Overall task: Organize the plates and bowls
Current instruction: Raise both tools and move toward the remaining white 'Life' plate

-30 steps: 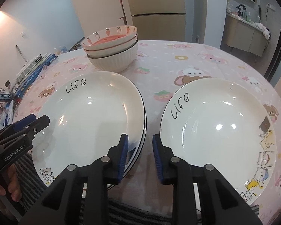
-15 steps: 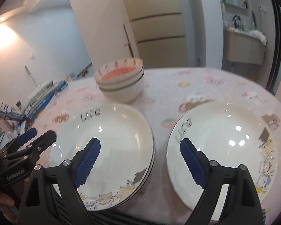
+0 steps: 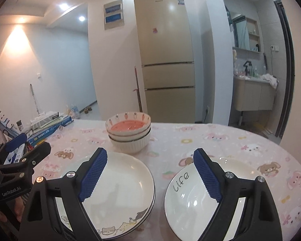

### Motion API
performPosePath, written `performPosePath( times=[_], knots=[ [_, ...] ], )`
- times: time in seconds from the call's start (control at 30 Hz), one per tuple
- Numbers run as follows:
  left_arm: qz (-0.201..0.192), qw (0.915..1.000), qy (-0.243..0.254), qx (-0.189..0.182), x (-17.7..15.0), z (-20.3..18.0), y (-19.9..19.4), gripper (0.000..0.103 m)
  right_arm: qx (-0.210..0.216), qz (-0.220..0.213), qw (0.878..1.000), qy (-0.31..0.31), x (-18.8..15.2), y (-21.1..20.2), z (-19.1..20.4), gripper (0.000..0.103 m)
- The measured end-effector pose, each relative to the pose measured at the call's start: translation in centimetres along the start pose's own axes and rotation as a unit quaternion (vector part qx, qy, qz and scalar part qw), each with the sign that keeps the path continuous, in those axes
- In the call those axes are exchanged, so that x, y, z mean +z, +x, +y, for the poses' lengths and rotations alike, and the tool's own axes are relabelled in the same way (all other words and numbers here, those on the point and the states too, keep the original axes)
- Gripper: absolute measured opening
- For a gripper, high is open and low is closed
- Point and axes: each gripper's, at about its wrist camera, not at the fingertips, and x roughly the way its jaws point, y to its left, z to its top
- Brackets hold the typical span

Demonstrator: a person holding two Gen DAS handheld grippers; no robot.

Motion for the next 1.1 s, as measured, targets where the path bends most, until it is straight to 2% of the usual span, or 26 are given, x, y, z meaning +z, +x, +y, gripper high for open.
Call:
performPosePath(
  times=[0.13,0.2,0.43,0.63,0.8,0.93,1.03,1.1],
  knots=[
    [-0.032,0.9994,0.012,0.003,0.0,-0.6,-0.8,0.102,-0.002,-0.027,1.0,-0.008,0.3,-1.0,-0.2,0.093],
    [-0.041,0.9991,0.013,0.001,-0.1,-0.7,-0.9,0.102,-0.008,-0.046,0.999,-0.011,0.3,-1.7,-0.2,0.103],
    [-0.054,0.9984,0.01,-0.008,-0.4,-0.7,-1.3,0.102,-0.022,-0.085,0.996,-0.008,-0.4,-3.2,-0.4,0.103],
    [-0.067,0.9977,-0.003,-0.01,-0.9,-0.3,-2.1,0.102,-0.053,-0.13,0.99,0.017,-1.4,-5.4,-1.4,0.103],
    [-0.099,0.995,0.009,-0.002,-1.3,-0.9,-3.4,0.102,-0.066,-0.132,0.989,0.013,-1.7,-5.7,-1.2,0.103],
    [-0.097,0.9951,0.02,-0.005,-1.3,-1.4,-3.5,0.102,-0.061,-0.152,0.986,0.013,-2.1,-6.6,-1.2,0.103],
    [-0.085,0.9962,0.013,-0.01,-1.2,-1.2,-3.2,0.102,-0.077,-0.173,0.982,0.003,-2.4,-7.6,-0.6,0.103],
    [-0.078,0.9967,0.01,-0.019,-1.2,-1.1,-3.0,0.102,-0.075,-0.166,0.983,-0.009,-2.3,-7.4,-0.1,0.103]
  ],
)
